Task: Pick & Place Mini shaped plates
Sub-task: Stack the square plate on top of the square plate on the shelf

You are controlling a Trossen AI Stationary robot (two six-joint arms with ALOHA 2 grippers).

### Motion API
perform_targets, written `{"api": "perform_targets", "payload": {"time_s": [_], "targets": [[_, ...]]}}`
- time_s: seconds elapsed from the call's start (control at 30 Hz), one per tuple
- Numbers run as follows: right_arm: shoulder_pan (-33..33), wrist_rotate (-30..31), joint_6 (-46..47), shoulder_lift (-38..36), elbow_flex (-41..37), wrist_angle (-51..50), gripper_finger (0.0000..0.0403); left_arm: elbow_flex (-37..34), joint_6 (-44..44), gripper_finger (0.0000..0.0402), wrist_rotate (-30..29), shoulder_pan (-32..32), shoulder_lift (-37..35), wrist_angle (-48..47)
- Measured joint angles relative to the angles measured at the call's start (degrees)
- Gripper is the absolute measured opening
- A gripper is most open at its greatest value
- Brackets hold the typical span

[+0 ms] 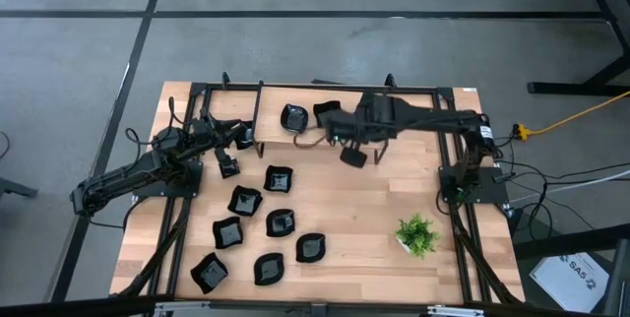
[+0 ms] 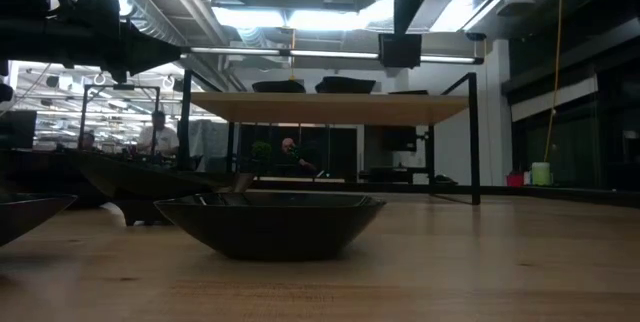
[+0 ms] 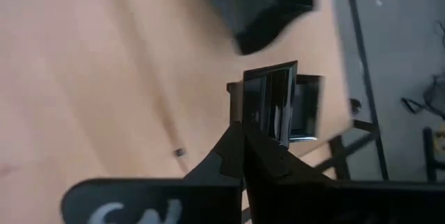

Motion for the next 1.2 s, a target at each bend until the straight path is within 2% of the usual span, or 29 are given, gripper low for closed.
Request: {"api": "perform_targets", "payload": {"time_s": [0.27,0.4,0.5,1.2], "targets": [[-5.31,-0.03,1.28,0.00,-3.68,-0.04,0.0000,0.00,-0.01,0.0086,0.00,0.01,0.00,0.00],[-5.84,0.29,-0.08,0.00,-7.86,-0.12,0.0000,0.00,0.00,0.0086,-0.01,-0.01,0.00,0.00],[-5.68,2.94,-0.13,0.00,-9.59,-0.08,0.0000,0.01,0.01,0.0086,0.00,0.00,0.00,0.00],[-5.77,7.42,-3.47,0.00,-8.96,2.87,0.0000,0.01,0.01,0.0086,0.00,-0.01,0.00,0.00]]}}
